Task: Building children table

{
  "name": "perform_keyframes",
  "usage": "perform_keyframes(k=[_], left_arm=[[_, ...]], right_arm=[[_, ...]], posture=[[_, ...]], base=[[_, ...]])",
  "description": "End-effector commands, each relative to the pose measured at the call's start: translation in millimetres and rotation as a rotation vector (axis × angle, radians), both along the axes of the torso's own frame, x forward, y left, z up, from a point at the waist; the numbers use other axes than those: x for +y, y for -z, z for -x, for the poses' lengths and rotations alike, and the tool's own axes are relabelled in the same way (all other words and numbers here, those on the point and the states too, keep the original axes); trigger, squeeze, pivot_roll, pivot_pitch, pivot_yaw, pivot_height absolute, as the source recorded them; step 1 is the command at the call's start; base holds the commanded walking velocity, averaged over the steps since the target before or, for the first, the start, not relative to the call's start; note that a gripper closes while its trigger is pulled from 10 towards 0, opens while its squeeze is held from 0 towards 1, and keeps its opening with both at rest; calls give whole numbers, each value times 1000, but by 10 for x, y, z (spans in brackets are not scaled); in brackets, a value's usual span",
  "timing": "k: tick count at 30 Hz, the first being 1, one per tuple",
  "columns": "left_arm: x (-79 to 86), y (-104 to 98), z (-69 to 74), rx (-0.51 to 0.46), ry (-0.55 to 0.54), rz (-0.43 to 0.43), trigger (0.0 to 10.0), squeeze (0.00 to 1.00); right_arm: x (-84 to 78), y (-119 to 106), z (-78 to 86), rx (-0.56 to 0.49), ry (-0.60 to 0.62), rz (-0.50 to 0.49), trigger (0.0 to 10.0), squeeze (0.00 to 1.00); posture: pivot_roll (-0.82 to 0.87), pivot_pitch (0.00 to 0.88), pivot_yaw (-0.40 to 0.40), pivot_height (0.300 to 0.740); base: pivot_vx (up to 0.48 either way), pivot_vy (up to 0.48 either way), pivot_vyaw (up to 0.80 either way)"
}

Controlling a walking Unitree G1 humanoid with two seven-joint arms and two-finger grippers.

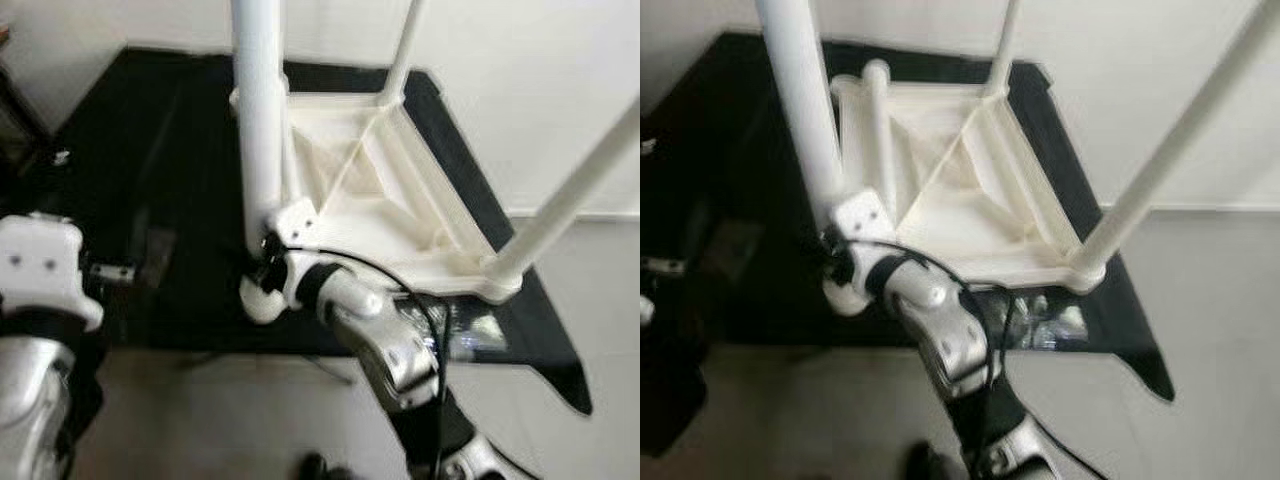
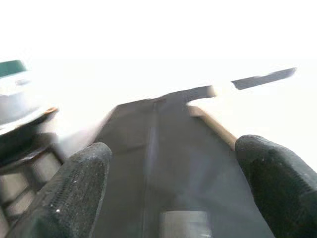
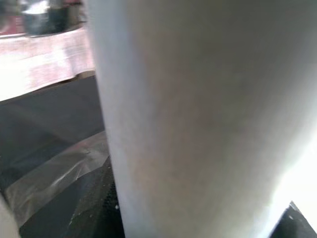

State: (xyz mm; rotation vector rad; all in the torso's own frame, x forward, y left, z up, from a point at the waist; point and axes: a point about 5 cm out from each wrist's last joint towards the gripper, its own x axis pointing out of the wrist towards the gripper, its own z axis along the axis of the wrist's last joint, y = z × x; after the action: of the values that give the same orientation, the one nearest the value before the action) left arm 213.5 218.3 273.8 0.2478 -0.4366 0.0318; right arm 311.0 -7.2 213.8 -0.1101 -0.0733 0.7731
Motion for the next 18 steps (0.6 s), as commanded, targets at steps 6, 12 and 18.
perform_keyframes(k=[6, 12, 18], left_arm=[[-367, -335, -48, -33, 483, -42, 10000, 0], [-459, -490, -94, -14, 685, -79, 10000, 0], [-637, -643, -272, 56, 884, -116, 10000, 784]], right_arm=[[-99, 435, 54, 175, 116, 106, 10000, 0], [-64, 449, 34, 171, 143, 99, 10000, 0], [16, 405, -37, 149, 143, 84, 10000, 0]], posture=[[91, 128, -135, 740], [96, 113, -127, 740], [104, 94, -108, 740]], base=[[0, 0, 0], [0, 0, 0], [0, 0, 0]])
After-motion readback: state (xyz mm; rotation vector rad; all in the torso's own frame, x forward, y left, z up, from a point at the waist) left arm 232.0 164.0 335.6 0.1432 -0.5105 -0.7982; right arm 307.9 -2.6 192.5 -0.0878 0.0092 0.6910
